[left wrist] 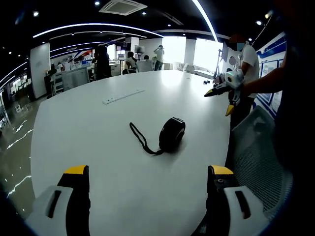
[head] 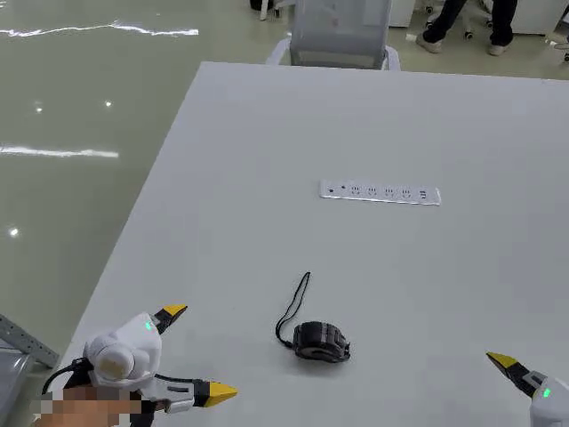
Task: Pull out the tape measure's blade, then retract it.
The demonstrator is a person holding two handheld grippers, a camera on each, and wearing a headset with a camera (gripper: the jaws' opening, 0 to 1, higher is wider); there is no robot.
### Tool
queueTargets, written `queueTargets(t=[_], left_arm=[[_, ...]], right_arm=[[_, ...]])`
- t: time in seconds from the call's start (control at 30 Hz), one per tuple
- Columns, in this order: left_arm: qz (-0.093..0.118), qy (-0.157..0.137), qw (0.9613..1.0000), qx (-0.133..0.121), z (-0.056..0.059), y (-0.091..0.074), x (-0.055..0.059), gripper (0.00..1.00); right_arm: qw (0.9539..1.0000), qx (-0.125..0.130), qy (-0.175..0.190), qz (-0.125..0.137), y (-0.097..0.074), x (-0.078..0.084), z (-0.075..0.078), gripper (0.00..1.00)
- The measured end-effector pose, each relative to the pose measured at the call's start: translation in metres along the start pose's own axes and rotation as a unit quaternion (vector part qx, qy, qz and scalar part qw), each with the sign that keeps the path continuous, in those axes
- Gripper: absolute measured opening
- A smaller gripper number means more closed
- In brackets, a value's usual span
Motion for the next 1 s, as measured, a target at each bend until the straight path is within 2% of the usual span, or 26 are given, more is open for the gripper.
queueTargets(t=[0.27,0.47,0.63,0.77,1.0], left_arm=[[-0.012,0.022,0.9995,0.020,0.006,0.013,-0.007,0.99],[-0.017,0.039,0.9985,0.033,0.011,0.024,-0.016,0.99],[-0.026,0.061,0.9967,0.046,0.015,0.034,-0.023,0.99],[-0.029,0.068,0.9958,0.054,0.017,0.041,-0.030,0.99],[-0.038,0.095,0.9923,0.070,0.021,0.054,-0.041,0.99]], right_arm=[[0.9999,-0.008,-0.011,0.001,0.010,-0.011,0.000,0.93],[0.9996,-0.018,-0.021,0.000,0.019,-0.018,0.000,0.92],[0.9992,-0.028,-0.028,-0.002,0.026,-0.024,-0.003,0.90],[0.9988,-0.035,-0.033,-0.004,0.032,-0.027,-0.004,0.90],[0.9973,-0.049,-0.053,-0.012,0.042,-0.034,-0.006,0.89]])
Point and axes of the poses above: the centre of the closed fingertips' face, and the gripper's own axes: y roughly forward along the fingers, z roughly to its right, x roughly out of its underside, the point moved 1 cm from there along -y, roughly backward along the fingers, and after that the axes turned 7 degrees about -z, right-handed, at the moved point
